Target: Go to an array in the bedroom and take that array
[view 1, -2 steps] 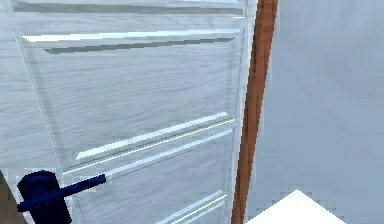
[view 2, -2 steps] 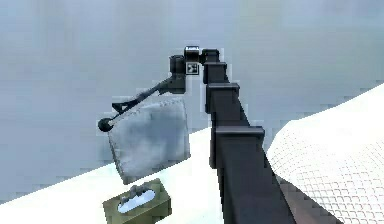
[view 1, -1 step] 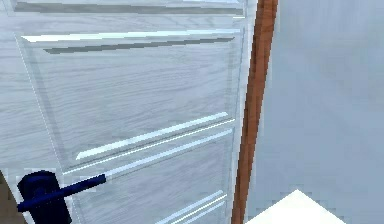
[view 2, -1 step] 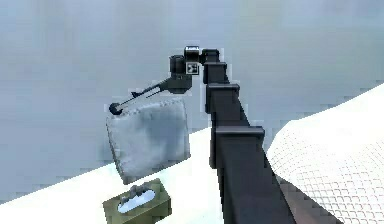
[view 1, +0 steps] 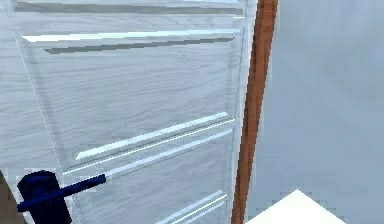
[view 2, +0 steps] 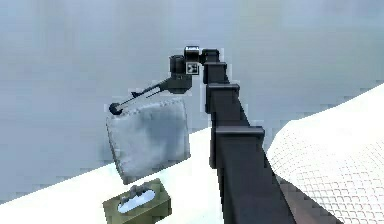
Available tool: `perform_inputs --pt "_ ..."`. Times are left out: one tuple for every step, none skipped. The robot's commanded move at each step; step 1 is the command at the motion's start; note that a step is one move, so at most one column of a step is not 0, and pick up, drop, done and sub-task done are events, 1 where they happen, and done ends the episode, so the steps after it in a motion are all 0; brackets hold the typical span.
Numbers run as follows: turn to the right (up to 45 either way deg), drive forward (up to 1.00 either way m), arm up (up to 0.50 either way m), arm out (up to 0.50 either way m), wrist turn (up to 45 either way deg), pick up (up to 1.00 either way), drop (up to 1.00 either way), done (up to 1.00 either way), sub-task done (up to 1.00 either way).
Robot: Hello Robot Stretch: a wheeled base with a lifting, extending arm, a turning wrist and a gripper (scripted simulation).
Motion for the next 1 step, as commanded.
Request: perform_inputs --pt "0.0 0.0 0.0 0.0 0.0 0.0 0.0 1.0 0.0"
